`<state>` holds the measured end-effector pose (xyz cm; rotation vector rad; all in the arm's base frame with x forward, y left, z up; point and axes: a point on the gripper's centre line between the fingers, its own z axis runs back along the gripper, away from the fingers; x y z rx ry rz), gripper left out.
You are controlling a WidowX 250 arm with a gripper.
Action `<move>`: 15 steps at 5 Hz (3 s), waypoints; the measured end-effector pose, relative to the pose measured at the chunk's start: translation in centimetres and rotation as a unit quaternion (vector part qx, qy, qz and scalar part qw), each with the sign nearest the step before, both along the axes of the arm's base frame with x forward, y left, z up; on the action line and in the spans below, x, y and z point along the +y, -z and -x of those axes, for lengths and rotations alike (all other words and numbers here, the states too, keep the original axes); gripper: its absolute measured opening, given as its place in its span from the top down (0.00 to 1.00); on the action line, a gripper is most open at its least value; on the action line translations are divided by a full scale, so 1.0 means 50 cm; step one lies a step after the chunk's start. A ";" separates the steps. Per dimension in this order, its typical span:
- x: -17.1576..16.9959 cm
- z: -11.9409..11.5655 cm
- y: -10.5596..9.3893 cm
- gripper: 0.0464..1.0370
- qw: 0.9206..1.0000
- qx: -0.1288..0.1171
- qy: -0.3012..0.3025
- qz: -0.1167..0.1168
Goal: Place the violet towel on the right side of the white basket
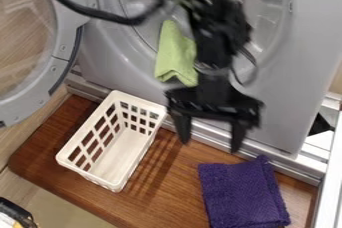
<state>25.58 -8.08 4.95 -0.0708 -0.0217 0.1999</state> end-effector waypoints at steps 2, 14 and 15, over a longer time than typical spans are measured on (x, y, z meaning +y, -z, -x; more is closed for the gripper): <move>-0.060 -0.005 0.068 0.04 1.000 0.001 0.025 -0.019; 0.015 -0.064 0.253 0.04 0.998 -0.047 0.047 0.006; 0.066 -0.065 0.255 0.04 0.999 -0.043 0.024 0.004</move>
